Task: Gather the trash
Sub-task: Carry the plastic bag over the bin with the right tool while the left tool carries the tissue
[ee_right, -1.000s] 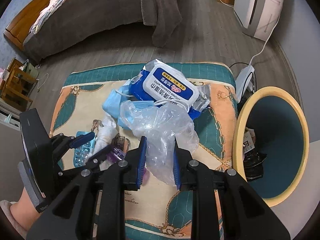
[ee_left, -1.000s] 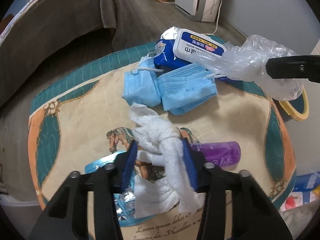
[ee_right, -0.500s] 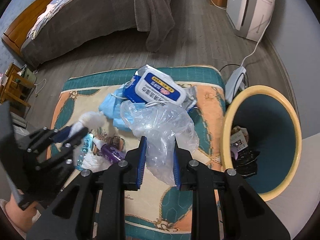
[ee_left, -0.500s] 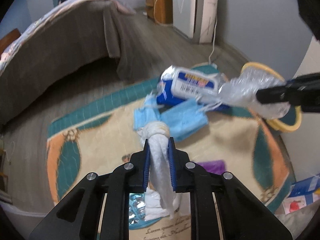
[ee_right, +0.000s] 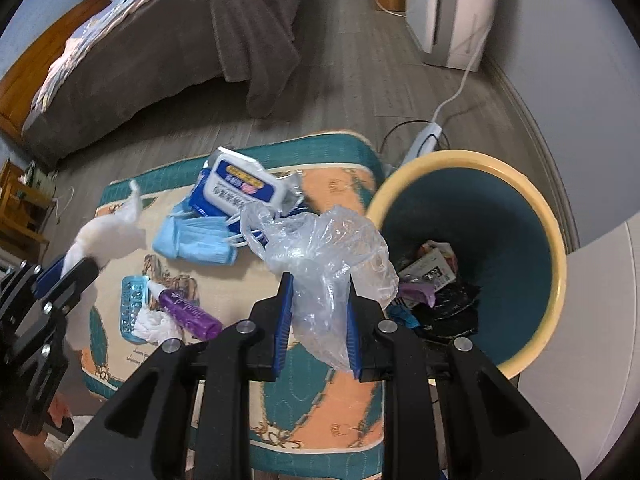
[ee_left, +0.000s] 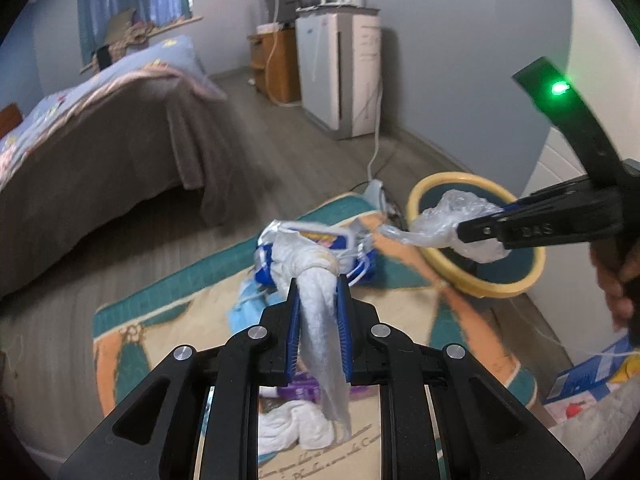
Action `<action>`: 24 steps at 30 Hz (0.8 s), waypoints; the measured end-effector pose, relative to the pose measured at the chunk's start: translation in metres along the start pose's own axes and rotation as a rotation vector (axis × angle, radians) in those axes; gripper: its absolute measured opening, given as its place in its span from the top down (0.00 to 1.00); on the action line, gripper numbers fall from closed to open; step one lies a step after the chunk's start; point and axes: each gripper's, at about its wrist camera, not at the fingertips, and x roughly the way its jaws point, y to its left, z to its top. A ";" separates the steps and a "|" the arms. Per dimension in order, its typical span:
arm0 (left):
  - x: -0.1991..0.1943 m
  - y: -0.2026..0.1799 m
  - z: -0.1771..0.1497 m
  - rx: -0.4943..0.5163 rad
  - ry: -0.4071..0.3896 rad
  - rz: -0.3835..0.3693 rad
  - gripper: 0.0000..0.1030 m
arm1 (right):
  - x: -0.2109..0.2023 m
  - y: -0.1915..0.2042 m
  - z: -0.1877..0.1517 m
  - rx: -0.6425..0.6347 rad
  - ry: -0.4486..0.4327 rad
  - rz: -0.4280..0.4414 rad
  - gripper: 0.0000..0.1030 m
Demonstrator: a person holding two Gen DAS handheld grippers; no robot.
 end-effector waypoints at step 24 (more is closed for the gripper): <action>0.010 -0.086 0.003 0.140 -0.028 -0.202 0.83 | -0.002 -0.120 -0.019 0.235 -0.016 0.006 0.78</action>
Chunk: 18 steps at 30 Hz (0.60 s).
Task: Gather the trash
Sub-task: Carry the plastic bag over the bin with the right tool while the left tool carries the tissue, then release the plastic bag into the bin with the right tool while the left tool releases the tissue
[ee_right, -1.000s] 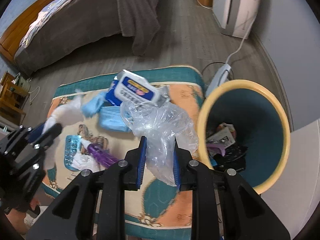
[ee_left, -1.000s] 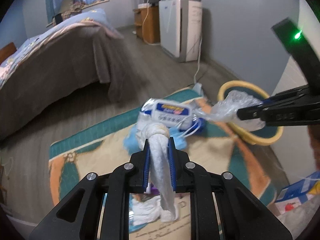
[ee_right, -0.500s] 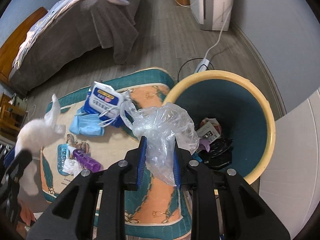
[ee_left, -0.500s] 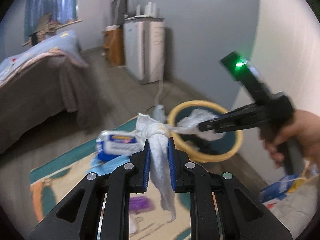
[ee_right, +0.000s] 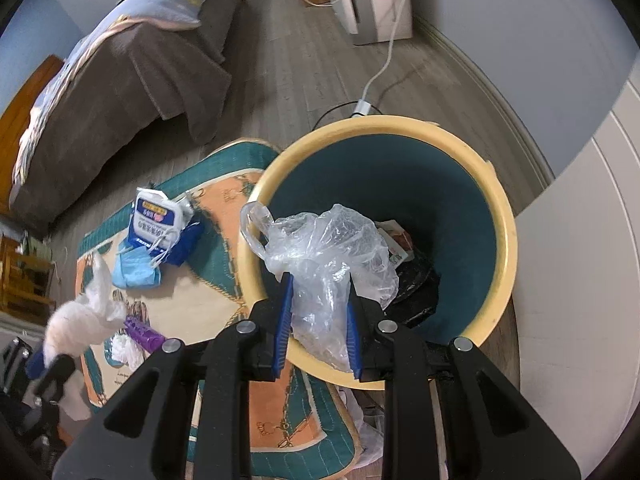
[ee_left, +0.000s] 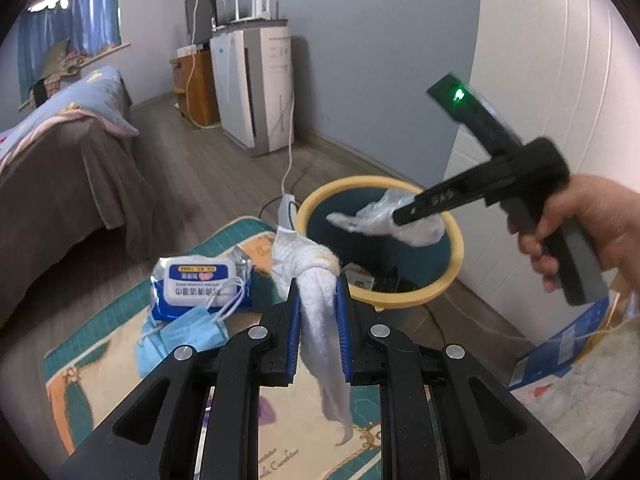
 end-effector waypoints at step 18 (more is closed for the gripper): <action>0.075 -0.061 0.011 0.030 0.119 -0.079 0.83 | 0.000 -0.052 0.002 0.171 -0.052 -0.055 0.78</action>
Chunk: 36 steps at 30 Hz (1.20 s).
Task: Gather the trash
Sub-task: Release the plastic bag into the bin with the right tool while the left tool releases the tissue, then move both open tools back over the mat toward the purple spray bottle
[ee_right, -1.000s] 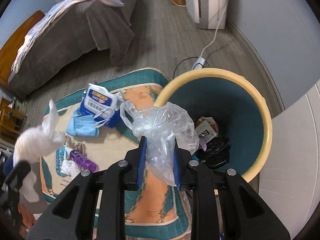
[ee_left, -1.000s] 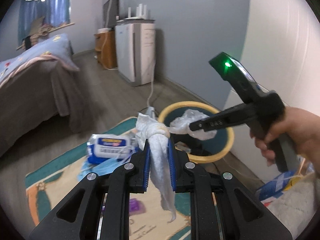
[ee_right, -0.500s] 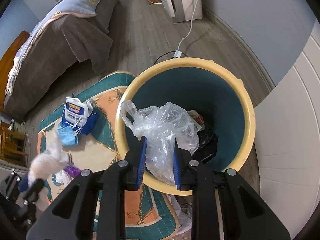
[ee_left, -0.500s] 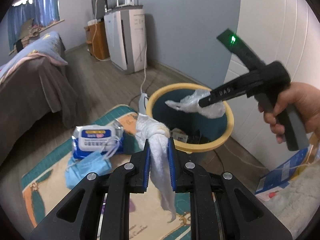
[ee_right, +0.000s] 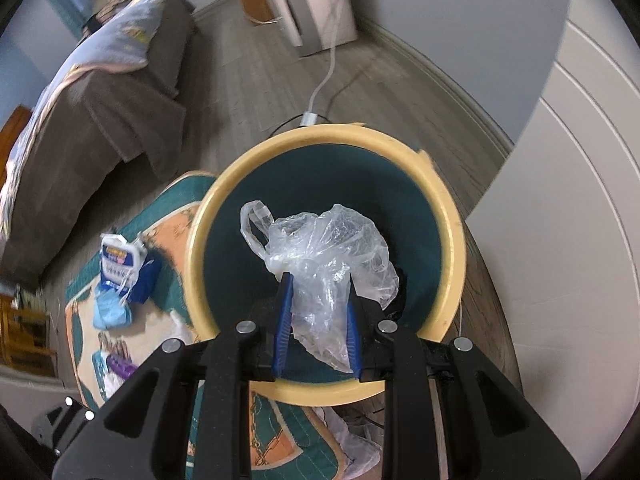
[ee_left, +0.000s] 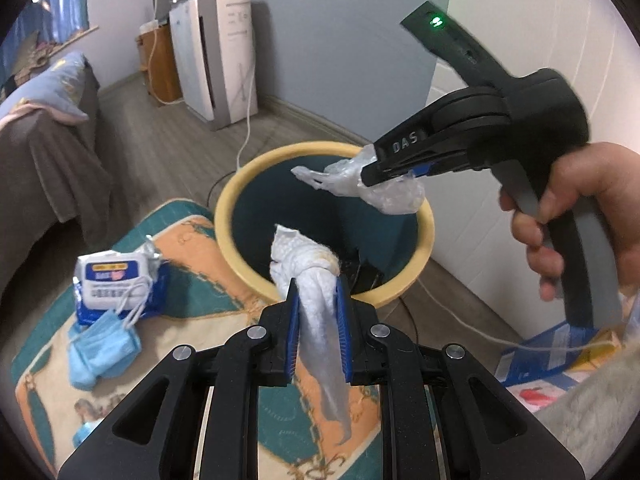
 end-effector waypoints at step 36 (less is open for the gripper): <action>-0.007 0.031 0.031 -0.068 -0.092 0.136 0.08 | -0.014 0.003 0.009 0.049 -0.083 0.058 0.13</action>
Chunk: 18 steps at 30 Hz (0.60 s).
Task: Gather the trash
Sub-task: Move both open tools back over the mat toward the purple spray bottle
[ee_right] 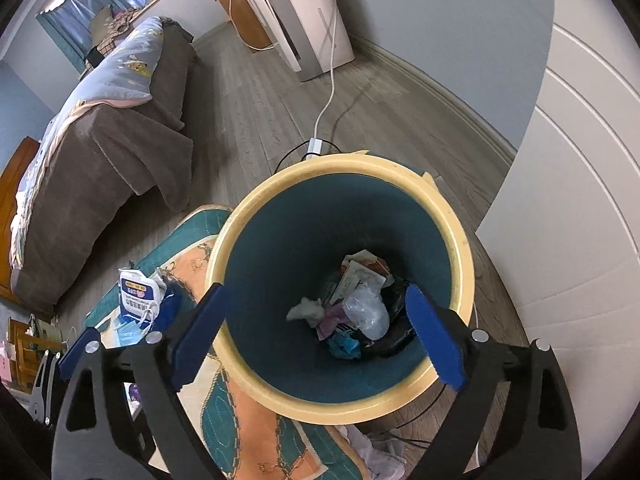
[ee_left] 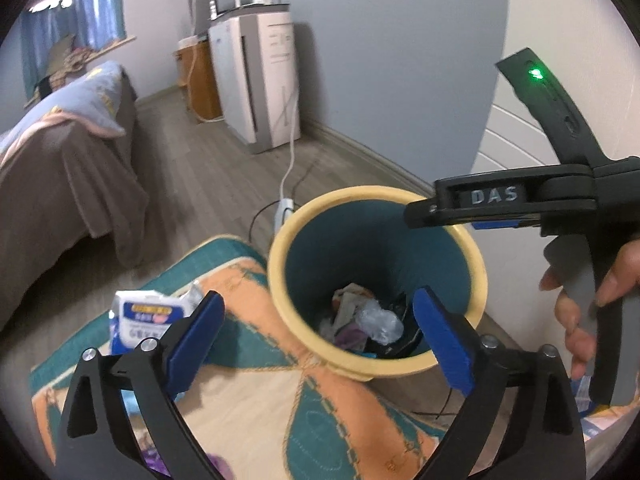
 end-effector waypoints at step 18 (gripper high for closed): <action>-0.082 0.080 -0.017 -0.110 -0.035 0.093 0.07 | -0.010 0.057 -0.007 -0.085 -0.003 0.013 0.06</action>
